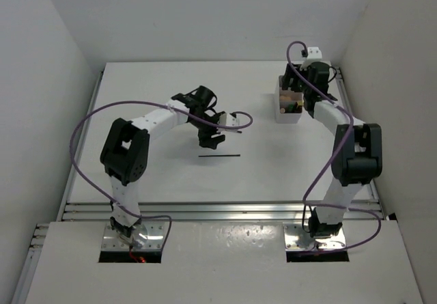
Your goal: Organize the makeup
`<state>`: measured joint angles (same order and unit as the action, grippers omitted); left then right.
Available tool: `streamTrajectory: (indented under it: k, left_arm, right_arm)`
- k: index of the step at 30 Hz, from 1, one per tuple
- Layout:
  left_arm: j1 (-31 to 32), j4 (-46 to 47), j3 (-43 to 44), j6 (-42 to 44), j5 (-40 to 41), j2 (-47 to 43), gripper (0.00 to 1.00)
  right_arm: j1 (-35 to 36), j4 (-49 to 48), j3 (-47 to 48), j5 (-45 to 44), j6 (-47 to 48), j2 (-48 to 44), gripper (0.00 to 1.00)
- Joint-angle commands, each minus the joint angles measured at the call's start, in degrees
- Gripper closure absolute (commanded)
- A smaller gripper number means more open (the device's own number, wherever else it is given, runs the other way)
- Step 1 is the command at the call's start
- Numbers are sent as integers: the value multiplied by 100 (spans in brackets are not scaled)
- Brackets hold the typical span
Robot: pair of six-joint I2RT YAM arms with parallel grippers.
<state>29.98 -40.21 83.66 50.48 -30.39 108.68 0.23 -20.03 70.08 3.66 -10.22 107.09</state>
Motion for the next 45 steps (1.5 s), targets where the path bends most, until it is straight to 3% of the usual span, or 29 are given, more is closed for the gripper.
streamTrajectory:
  k: [1, 8, 12, 15, 24, 29, 33, 36, 45]
  left_arm:
    - [183, -1101, 730, 1005, -345, 433, 32]
    - [764, -1130, 565, 1562, 314, 628, 32]
    - [896, -972, 379, 1228, 367, 873, 35]
    - [896, -972, 764, 677, 306, 1294, 41]
    - [1018, -400, 950, -266, 578, 1366, 41]
    - [1019, -400, 898, -372, 526, 1103, 44]
    - [756, -331, 1380, -1257, 463, 988, 43]
    - [466, -164, 1881, -2093, 1130, 1129, 38]
    - [166, -110, 1953, -2244, 1352, 1418, 32]
  right_arm:
    - [12, 464, 128, -111, 142, -951, 24]
    - [4, 1685, -371, -129, 283, -2234, 22]
    - [30, 2203, -706, -94, 362, -2789, 22]
    - [56, 2494, -1005, -6, 529, -3429, 21]
    - [56, 2688, -1989, -94, 951, -4775, 20]
    - [56, 2820, -2087, -85, 969, -5005, 20]
    - [65, 2944, -2051, -67, 934, -5040, 20]
    - [56, 2944, -2078, -50, 855, -5040, 20]
    - [56, 3111, -2069, -58, 785, -5022, 20]
